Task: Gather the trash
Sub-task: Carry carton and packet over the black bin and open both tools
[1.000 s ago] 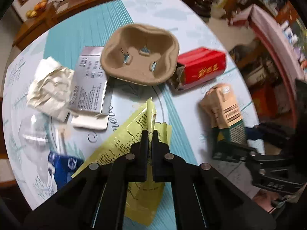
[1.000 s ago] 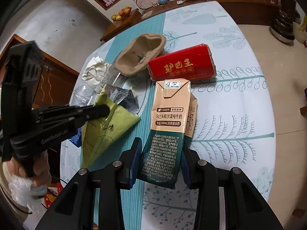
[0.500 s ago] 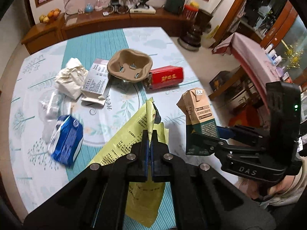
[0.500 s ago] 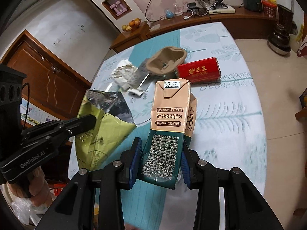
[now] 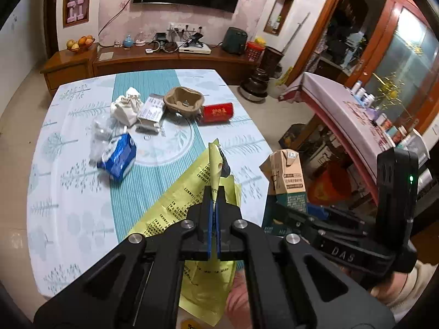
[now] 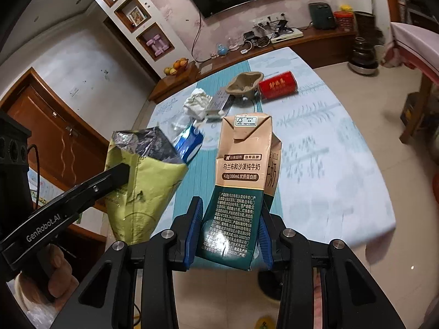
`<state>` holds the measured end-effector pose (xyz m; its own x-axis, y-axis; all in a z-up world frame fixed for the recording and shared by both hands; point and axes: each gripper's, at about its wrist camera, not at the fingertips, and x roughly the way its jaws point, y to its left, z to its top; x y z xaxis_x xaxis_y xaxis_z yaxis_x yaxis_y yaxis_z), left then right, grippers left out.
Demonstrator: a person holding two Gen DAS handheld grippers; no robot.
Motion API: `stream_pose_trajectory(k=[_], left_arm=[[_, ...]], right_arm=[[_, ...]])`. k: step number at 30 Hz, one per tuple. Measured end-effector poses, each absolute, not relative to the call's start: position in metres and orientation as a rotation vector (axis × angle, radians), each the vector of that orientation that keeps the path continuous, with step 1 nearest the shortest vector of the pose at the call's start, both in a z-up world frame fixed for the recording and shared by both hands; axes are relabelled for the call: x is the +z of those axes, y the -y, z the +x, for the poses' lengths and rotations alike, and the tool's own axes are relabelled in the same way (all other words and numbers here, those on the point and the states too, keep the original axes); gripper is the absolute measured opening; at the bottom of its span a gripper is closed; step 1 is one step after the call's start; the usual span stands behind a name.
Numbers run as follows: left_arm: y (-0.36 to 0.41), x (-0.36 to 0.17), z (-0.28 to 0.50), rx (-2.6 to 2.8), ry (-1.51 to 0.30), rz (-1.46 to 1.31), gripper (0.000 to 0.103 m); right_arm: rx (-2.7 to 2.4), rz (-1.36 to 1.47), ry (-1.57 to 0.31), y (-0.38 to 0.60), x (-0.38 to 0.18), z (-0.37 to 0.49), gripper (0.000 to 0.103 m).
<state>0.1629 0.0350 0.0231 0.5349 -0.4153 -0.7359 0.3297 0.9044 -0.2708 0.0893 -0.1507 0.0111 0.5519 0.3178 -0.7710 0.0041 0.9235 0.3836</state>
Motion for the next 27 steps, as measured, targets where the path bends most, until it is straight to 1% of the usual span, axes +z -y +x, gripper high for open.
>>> stream_pose_trajectory(k=[8, 12, 17, 22, 24, 27], left_arm=[[-0.049, 0.02, 0.07, -0.498, -0.878, -0.073, 0.0], [-0.052, 0.018, 0.033, -0.521, -0.889, -0.081, 0.0], [-0.055, 0.019, -0.001, -0.501, -0.871, -0.119, 0.0], [-0.055, 0.007, -0.022, -0.44, -0.888, -0.182, 0.0], [-0.052, -0.01, -0.03, -0.419, -0.928, -0.22, 0.0], [-0.048, -0.046, -0.042, -0.368, -0.997, -0.254, 0.0]], right_arm=[[0.177, 0.352, -1.004, 0.124, 0.019, -0.002, 0.037], [0.185, 0.329, -1.017, 0.12, 0.026, -0.033, 0.037], [0.217, 0.274, -1.058, 0.119, 0.023, -0.05, 0.037], [0.258, 0.274, -1.123, 0.126, 0.002, -0.07, 0.037], [0.27, 0.277, -1.144, 0.128, -0.014, -0.079, 0.037], [0.299, 0.302, -1.18, 0.133, -0.056, -0.093, 0.037]])
